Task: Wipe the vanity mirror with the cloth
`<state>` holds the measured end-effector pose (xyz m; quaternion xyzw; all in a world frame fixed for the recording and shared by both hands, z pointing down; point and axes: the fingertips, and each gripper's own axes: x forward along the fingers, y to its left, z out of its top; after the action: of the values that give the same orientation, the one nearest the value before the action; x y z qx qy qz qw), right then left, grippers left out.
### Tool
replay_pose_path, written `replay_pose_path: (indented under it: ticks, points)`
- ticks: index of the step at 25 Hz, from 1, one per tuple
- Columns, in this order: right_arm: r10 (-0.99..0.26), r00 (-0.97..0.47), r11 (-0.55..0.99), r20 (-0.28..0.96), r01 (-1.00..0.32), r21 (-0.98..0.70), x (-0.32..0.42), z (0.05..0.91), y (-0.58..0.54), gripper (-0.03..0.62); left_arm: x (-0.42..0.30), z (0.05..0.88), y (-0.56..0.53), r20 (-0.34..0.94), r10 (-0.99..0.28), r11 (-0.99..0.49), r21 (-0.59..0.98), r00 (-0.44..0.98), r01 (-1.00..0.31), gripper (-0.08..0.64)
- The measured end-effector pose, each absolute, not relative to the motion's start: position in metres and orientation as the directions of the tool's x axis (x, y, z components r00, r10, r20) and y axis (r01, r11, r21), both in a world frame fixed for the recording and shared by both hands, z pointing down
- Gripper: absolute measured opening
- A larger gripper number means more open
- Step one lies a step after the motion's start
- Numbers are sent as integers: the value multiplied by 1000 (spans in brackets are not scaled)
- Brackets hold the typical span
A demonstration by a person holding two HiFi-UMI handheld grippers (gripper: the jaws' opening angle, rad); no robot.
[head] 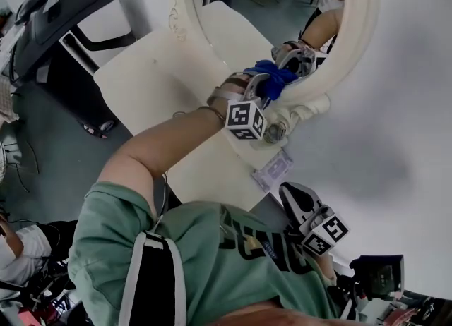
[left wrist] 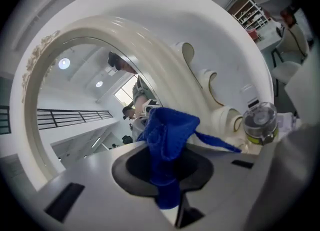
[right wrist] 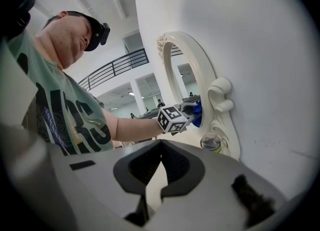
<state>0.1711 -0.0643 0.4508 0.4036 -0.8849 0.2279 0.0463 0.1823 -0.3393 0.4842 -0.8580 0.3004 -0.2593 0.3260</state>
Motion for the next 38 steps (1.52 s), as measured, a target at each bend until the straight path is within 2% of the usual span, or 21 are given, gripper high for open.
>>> replay_pose_path:
  ticks: [6,10,12,14,18,21,26,33,38]
  points:
    - [-702,-665,570,254,-739,-359,174,450,-64,12,186,496,-337,337,-592,-673,-707,732,-219,75]
    - [-721,-656,572,223,-745,-342,181,442,-65,12,180,496,-340,412,-510,-757,-632,755,-167,80]
    - [-736,-645,565,206,-753,-337,187,441,-65,12,160,470,-361,383,-545,-754,-613,746,-236,80]
    - [-747,-637,563,189,-758,-331,191,442,-67,12,129,418,-400,303,-631,-699,-622,715,-353,81]
    - [-760,-629,563,164,-763,-316,201,440,-67,12,62,283,-470,88,-800,-508,-625,593,-593,81]
    - [-768,-622,558,154,-768,-315,207,438,-66,12,25,195,-501,-33,-872,-362,-629,489,-688,81]
    - [-774,-619,558,130,-765,-321,206,439,-70,12,-2,118,-533,-96,-920,-218,-677,379,-703,81]
    - [-777,-620,559,113,-761,-329,210,446,-66,12,11,124,-550,-55,-944,-192,-708,325,-680,80]
    - [-782,-612,543,121,-763,-351,212,449,-66,12,9,120,-553,-52,-938,-201,-723,343,-661,80]
